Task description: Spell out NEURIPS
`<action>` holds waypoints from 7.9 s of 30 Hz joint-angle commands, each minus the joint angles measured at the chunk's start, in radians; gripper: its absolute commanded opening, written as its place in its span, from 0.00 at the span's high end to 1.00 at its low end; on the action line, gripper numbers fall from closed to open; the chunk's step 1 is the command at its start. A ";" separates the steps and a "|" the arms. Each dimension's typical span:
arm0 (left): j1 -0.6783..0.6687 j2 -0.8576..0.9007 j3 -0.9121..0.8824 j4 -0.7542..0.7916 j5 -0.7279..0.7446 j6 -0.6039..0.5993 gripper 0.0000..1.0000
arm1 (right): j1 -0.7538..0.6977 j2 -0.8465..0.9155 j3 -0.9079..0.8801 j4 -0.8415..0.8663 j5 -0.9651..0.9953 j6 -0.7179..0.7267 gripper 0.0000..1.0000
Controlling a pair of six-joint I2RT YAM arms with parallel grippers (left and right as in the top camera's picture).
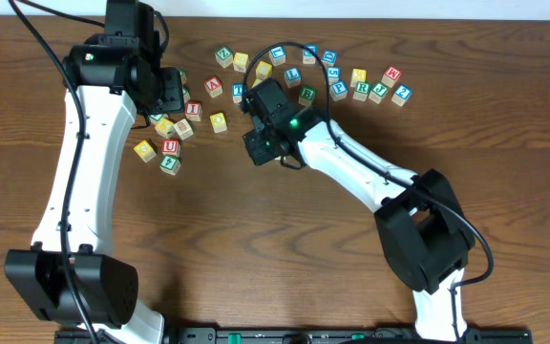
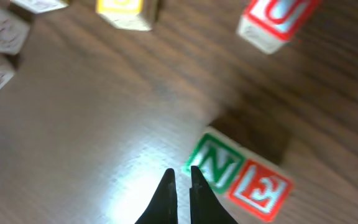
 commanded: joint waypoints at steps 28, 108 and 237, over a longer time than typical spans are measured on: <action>0.005 -0.011 0.015 -0.003 -0.012 0.006 0.41 | -0.003 0.033 -0.003 -0.034 0.027 0.020 0.97; 0.005 -0.011 0.015 -0.007 -0.012 0.006 0.41 | -0.217 -0.248 0.143 -0.377 0.013 0.048 0.52; 0.072 0.300 -0.118 0.120 0.004 -0.028 0.41 | -0.229 -0.246 0.143 -0.406 0.005 0.038 0.02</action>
